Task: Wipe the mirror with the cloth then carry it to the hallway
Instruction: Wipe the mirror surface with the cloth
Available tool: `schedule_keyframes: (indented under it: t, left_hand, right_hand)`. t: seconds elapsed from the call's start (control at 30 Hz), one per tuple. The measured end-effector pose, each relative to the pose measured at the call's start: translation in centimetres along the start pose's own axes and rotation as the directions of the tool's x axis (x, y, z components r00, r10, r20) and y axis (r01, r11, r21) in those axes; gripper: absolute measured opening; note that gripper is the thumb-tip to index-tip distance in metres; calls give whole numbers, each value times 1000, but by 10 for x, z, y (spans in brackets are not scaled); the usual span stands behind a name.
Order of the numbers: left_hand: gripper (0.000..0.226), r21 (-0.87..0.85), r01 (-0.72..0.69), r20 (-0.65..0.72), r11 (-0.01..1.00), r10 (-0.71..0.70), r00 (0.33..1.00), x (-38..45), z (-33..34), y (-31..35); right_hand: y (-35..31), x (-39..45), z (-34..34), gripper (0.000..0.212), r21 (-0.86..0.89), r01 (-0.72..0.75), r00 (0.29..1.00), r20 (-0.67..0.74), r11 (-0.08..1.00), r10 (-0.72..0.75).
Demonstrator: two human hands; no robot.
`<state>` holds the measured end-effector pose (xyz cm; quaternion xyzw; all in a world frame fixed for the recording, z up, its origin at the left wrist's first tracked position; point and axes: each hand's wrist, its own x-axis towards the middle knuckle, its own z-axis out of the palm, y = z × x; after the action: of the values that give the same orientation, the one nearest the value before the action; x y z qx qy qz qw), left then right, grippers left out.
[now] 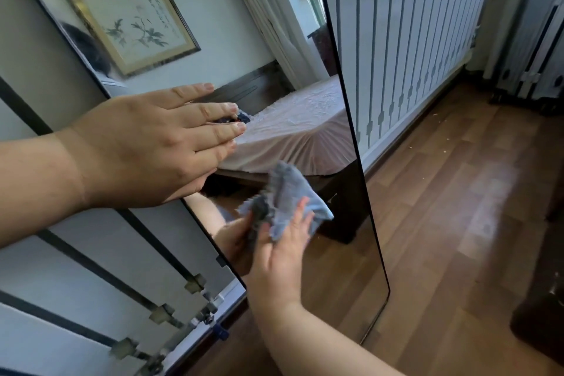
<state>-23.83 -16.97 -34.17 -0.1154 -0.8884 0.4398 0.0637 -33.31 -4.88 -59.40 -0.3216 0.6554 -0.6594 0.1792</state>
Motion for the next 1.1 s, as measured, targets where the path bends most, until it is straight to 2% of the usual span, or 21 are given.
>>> schedule_keyframes:
  t: [0.03, 0.1, 0.17, 0.23, 0.3, 0.33, 0.37, 0.43, 0.47, 0.5, 0.57, 0.6, 0.67, 0.73, 0.77, 0.8, 0.87, 0.93, 1.0, 1.07, 1.1]
  left_hand:
    - [53, 0, 0, -1, 1000, 0, 1000, 0, 0, 0]
    - [53, -4, 1, 2, 1000, -1, 1000, 1, -2, 0]
    - [53, -8, 4, 5, 1000, -4, 1000, 1, -3, 0]
    - [52, -9, 7, 8, 1000, -7, 1000, 1, -3, 0]
    - [52, -7, 7, 18, 1000, -7, 1000, 0, -3, 0]
    - [53, -12, 8, 25, 1000, -7, 1000, 0, -4, 0]
    - [53, -18, 9, 31, 1000, -9, 999, 0, -4, 1]
    - [53, -21, 12, 33, 1000, -12, 999, 0, -7, 1]
    - [52, -23, 13, 31, 1000, -12, 999, 1, -8, 1]
    - [52, -24, 13, 31, 1000, -12, 999, 1, -9, 2]
    - [52, -23, 11, 46, 1000, -10, 999, 2, -10, 2]
    - [52, -23, 9, 56, 1000, -8, 998, 3, -11, 2]
    - [52, -23, 10, 65, 1000, -8, 998, 3, -12, 2]
    - [52, -20, 14, 66, 1000, -12, 998, 3, -13, 1]
    - [51, -19, 13, 69, 1000, -11, 998, 3, -14, 2]
    - [50, -17, 9, 73, 1000, -8, 997, 3, -15, 2]
    - [48, -15, 2, 76, 1000, -1, 997, 4, -16, 2]
    - [48, -18, 1, 74, 1000, 1, 997, 5, -17, 2]
    - [47, -16, 1, 75, 1000, 0, 997, 5, -17, 2]
    - [47, -14, 3, 80, 1000, -2, 997, 4, -17, 2]
    - [48, -14, 5, 82, 1000, -4, 997, 4, -17, 2]
  right_hand:
    - [-9, -6, 2, 70, -51, 183, 982, 66, 982, -179]
    - [-13, -15, 4, 76, -164, 397, 913, 170, 903, -370]
    - [-4, -17, 3, 80, -243, 461, 885, 202, 853, -421]
    - [15, -17, 3, 79, -241, 415, 908, 181, 878, -379]
    - [43, -15, 2, 74, -167, 194, 980, 79, 967, -183]
    - [60, -14, 0, 71, -107, -9, 1000, 2, 994, 9]
    - [77, -12, -4, 68, -25, -249, 967, -65, 968, 247]
    - [107, -6, -15, 67, 157, -646, 730, -159, 747, 665]
    - [118, -1, -20, 66, 240, -732, 608, -192, 638, 770]
    - [125, 3, -23, 65, 294, -767, 530, -209, 570, 822]
    - [119, 7, -21, 67, 274, -792, 513, -185, 545, 838]
    - [110, 6, -17, 70, 231, -778, 558, -173, 584, 811]
    - [84, -5, -3, 76, 145, -630, 752, -134, 763, 646]
    - [52, -23, 9, 76, 37, -282, 958, -50, 959, 284]
    - [37, -31, 13, 76, -25, -58, 998, 18, 998, 59]
    - [25, -37, 15, 79, -90, 162, 983, 97, 983, -153]
    - [15, -43, 17, 88, -245, 508, 857, 243, 826, -455]
    - [18, -41, 11, 89, -340, 672, 741, 314, 659, -594]
    - [31, -37, 4, 86, -357, 686, 728, 314, 634, -609]
    - [53, -33, 0, 85, -360, 568, 823, 253, 740, -509]
    - [66, -31, -2, 86, -348, 447, 894, 201, 824, -401]
